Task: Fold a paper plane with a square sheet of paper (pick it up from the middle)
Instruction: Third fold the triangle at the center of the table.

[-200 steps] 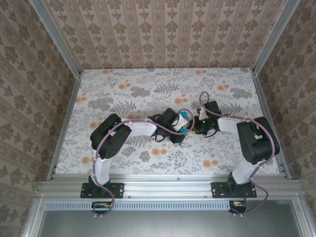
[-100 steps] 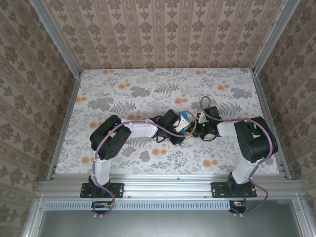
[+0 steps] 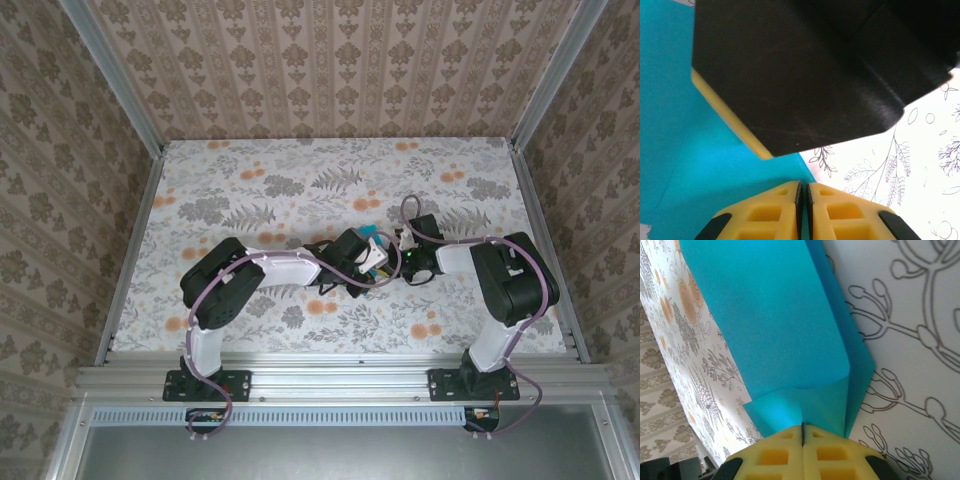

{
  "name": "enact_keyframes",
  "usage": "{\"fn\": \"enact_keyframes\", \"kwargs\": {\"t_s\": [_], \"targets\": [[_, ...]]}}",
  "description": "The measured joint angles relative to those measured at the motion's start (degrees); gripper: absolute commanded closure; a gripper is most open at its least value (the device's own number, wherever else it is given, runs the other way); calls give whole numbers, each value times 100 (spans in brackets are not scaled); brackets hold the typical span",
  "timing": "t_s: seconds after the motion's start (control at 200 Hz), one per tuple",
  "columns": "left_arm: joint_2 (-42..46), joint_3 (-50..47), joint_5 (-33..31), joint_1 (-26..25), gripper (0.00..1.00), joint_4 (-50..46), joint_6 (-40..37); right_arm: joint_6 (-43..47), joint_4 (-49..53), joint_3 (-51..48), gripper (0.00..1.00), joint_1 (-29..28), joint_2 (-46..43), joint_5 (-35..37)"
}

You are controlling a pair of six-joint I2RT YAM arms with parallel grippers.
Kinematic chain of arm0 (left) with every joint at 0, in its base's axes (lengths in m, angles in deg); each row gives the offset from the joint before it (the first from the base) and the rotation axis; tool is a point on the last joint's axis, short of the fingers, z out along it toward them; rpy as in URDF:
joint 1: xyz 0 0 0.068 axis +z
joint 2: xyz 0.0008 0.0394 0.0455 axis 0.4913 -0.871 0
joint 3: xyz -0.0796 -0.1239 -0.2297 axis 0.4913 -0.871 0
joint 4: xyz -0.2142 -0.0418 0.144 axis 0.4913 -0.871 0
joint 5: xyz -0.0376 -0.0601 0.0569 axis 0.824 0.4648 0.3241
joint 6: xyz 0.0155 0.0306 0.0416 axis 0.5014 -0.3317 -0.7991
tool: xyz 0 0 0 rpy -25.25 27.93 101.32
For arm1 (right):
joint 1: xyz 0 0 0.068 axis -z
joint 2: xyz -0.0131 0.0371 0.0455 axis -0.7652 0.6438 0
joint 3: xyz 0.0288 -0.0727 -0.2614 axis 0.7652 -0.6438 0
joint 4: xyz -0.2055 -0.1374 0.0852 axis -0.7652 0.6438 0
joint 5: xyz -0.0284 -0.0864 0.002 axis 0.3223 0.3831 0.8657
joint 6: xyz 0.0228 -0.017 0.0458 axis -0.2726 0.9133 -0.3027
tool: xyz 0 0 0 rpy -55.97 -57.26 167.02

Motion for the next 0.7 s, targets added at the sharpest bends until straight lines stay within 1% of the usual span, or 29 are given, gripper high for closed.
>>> {"fn": "enact_keyframes", "kwargs": {"t_s": [0.195, 0.48, 0.7], "targets": [[199, -219, -280, -149, 85, -39, 2, 151, 138, 68, 94, -33, 0, 98], [282, -291, -680, -334, 85, -111, 2, 260, 192, 87, 94, -35, -2, 114], [363, -398, -1180, -562, 85, -120, 0, 280, 203, 92, 94, -39, -2, 125]]}}
